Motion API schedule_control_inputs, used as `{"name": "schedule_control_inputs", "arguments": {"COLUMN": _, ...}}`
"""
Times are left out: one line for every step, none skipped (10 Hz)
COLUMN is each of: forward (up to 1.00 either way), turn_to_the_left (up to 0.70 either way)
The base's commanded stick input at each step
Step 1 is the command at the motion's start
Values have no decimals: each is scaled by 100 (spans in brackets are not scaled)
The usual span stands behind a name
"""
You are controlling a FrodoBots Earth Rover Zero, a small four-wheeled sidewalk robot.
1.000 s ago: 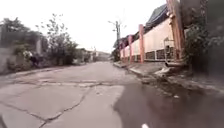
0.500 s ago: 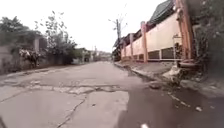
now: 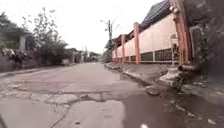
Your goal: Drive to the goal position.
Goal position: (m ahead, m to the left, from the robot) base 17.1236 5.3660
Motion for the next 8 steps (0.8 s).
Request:
{"name": "schedule_control_inputs", "arguments": {"forward": 70, "turn_to_the_left": 0}}
{"name": "schedule_control_inputs", "arguments": {"forward": 70, "turn_to_the_left": 0}}
{"name": "schedule_control_inputs", "arguments": {"forward": 51, "turn_to_the_left": 0}}
{"name": "schedule_control_inputs", "arguments": {"forward": 50, "turn_to_the_left": 3}}
{"name": "schedule_control_inputs", "arguments": {"forward": 50, "turn_to_the_left": 50}}
{"name": "schedule_control_inputs", "arguments": {"forward": 50, "turn_to_the_left": 50}}
{"name": "schedule_control_inputs", "arguments": {"forward": 50, "turn_to_the_left": 31}}
{"name": "schedule_control_inputs", "arguments": {"forward": 50, "turn_to_the_left": 5}}
